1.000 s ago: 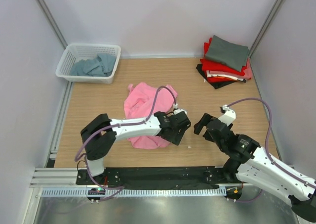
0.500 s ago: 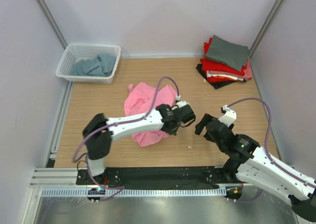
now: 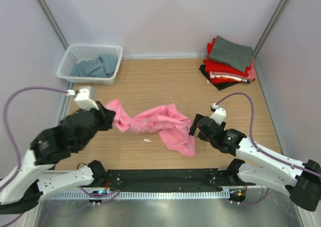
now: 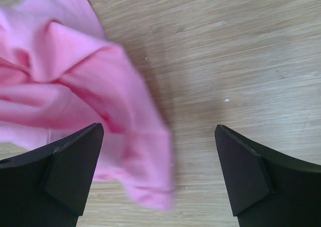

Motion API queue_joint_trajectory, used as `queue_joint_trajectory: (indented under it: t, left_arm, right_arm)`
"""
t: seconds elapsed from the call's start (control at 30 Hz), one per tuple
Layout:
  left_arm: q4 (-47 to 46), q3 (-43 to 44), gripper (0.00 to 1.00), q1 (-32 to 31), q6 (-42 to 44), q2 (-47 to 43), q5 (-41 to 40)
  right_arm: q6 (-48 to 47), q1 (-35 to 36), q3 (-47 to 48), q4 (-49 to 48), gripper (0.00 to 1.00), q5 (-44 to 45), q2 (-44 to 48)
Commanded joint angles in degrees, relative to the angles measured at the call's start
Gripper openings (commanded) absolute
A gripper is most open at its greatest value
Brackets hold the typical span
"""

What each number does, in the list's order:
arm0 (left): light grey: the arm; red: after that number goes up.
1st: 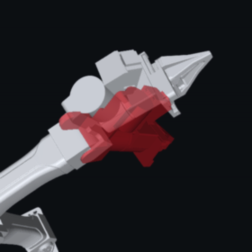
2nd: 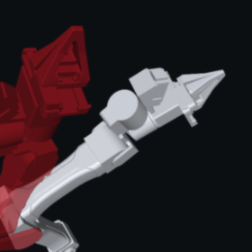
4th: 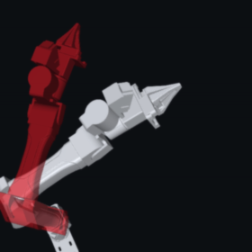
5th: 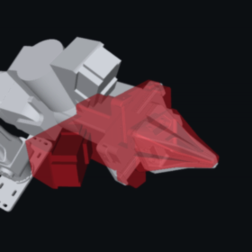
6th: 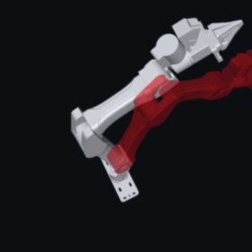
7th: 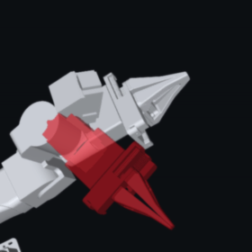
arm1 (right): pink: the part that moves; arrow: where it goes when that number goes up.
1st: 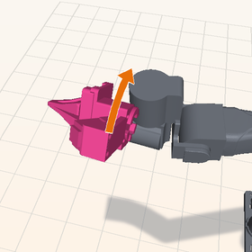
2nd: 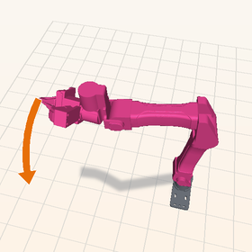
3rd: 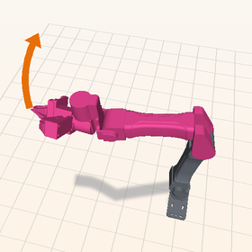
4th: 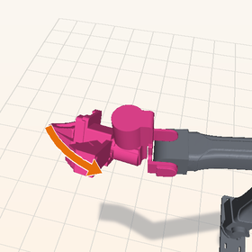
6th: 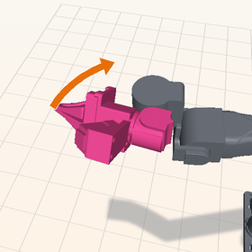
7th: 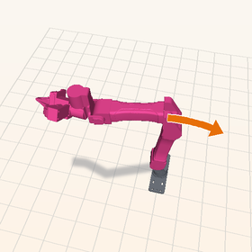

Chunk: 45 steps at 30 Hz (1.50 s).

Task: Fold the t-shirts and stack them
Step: Flatten the tshirt out

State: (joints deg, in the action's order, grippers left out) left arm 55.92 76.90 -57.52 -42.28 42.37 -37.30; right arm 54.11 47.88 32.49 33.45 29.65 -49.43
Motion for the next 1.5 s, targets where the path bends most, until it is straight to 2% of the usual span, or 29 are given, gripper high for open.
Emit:
queue_joint_trajectory:
  t: [0.0,0.27,0.4,0.6,0.7,0.73,0.8,0.83,0.9,0.93,0.97,1.0,1.1,1.13,1.27,1.3,1.37,1.4,1.47]
  left_arm:
    - [6.4,-11.7,0.02,-0.1,-5.2,1.1,0.4]
    - [4.5,-22.8,0.06,-0.1,-3.6,-8.4,0.5]
    - [1.1,-24.0,0.07,-0.1,-1.0,-9.6,2.0]
    - [1.8,-23.9,0.08,-0.1,-1.4,-7.7,1.2]
    - [1.8,-24.0,0.07,-0.1,-1.5,-7.5,1.1]
    - [1.7,-24.1,0.07,-0.1,-1.6,-7.5,1.0]
    - [1.6,-24.2,0.07,-0.1,-1.6,-8.0,0.9]
    - [1.5,-24.3,0.07,-0.1,-1.6,-8.1,0.7]
    - [1.6,-24.3,0.07,-0.1,-1.7,-8.2,0.6]
    - [1.6,-24.2,0.07,-0.1,-1.8,-8.2,0.4]
    - [1.6,-24.1,0.06,-0.1,-1.8,-8.3,0.3]
    - [1.8,-23.9,0.06,-0.1,-1.8,-8.1,0.1]
    - [1.7,-22.0,0.04,-0.1,-0.9,-7.4,-1.6]
    - [1.7,-20.8,0.04,-0.1,-0.4,-7.0,-2.2]
    - [1.3,-9.6,0.02,-0.1,6.7,-1.8,-6.8]
    - [1.1,-3.5,0.02,-0.1,8.3,-0.6,-7.8]
    - [0.7,2.3,0.01,-0.1,12.0,2.2,-9.5]
    - [0.5,8.6,0.00,-0.1,15.4,5.0,-10.3]
    - [0.2,14.2,0.00,-0.1,18.4,7.4,-10.7]
  right_arm:
    - [-0.4,0.1,0.8,-7.4,1.00,-3.0,-3.5]
    - [-1.8,0.1,2.6,-15.6,1.00,-8.4,-11.5]
    - [-2.6,0.1,3.7,-17.5,1.00,-10.1,-14.7]
    - [-2.3,0.2,5.0,-20.6,0.94,-14.2,-19.7]
    - [-0.8,0.3,2.9,-23.3,0.87,-17.3,-20.1]
    - [-0.4,0.4,1.5,-24.0,0.84,-18.3,-19.9]
    - [0.2,0.6,0.2,-25.5,0.67,-18.9,-19.7]
    - [0.2,0.7,-0.5,-25.6,0.48,-18.9,-19.2]
    - [-0.6,0.7,-0.6,-24.8,0.30,-18.6,-18.9]
    - [-1.1,0.7,0.4,-24.0,0.11,-18.1,-18.6]
    - [-1.6,0.7,1.3,-23.0,0.02,-17.2,-17.9]
    - [-2.3,0.6,2.5,-20.1,0.01,-16.3,-17.5]
    - [-6.0,0.6,9.5,-14.1,0.01,-13.0,-15.3]
    - [-9.2,0.6,15.4,-11.5,0.01,-11.5,-15.2]
    - [-17.9,-3.2,34.4,0.3,0.01,-4.6,-16.4]
    - [-19.5,-4.8,42.3,4.0,0.01,-4.3,-17.2]
    - [-23.2,-7.9,49.5,6.5,0.01,-5.4,-17.8]
    - [-24.2,-10.8,55.7,8.6,0.01,-6.5,-18.4]
    - [-26.0,-12.5,61.2,10.6,0.01,-6.4,-18.8]
